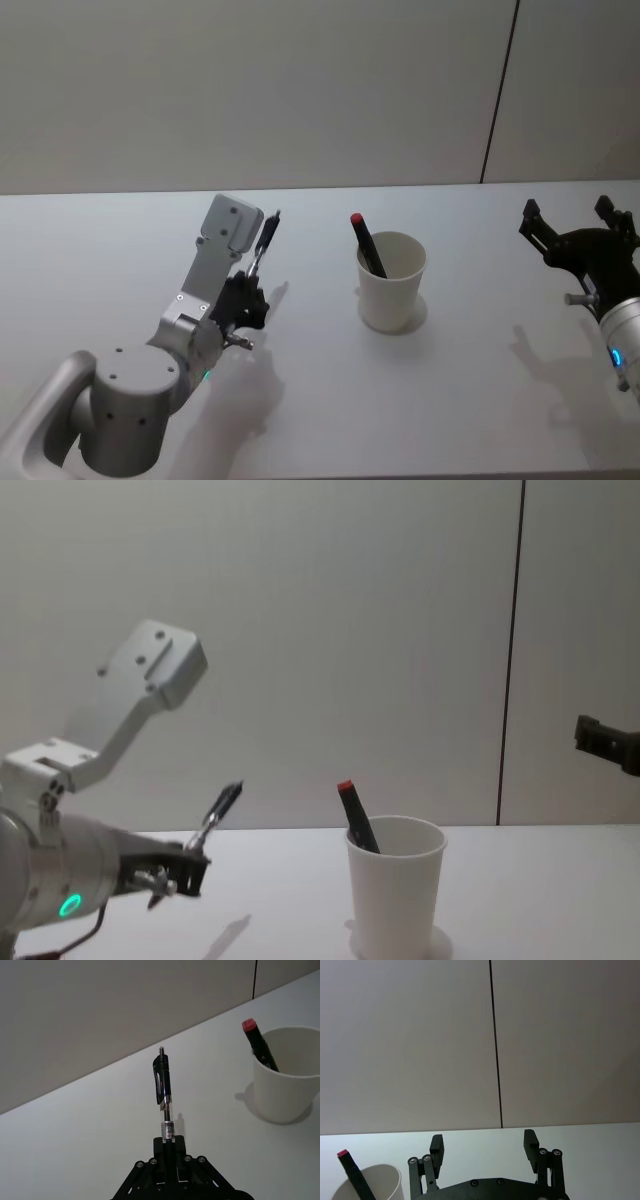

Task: Place the pen into the pen holder.

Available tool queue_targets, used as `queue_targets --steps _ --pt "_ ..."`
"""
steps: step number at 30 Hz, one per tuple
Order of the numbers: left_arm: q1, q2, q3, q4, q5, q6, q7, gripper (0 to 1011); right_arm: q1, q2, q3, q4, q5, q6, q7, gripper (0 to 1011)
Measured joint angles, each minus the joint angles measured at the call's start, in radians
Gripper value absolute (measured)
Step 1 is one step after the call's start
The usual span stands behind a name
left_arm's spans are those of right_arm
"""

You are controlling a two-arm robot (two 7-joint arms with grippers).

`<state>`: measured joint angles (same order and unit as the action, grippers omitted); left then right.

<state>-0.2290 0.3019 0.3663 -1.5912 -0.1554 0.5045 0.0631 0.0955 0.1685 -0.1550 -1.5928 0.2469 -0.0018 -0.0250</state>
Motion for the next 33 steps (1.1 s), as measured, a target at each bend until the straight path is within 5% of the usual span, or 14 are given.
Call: queue_targets --steps 20,33 --pt "0.031 0.017 -0.010 -0.041 0.036 -0.322 -0.040 135 0.000 0.000 0.000 0.000 0.000 0.000 0.000 1001" --pt "0.003 0.008 -0.013 -0.008 0.032 -0.538 -0.184 135 0.000 0.000 0.000 0.000 0.000 0.000 0.000 1001"
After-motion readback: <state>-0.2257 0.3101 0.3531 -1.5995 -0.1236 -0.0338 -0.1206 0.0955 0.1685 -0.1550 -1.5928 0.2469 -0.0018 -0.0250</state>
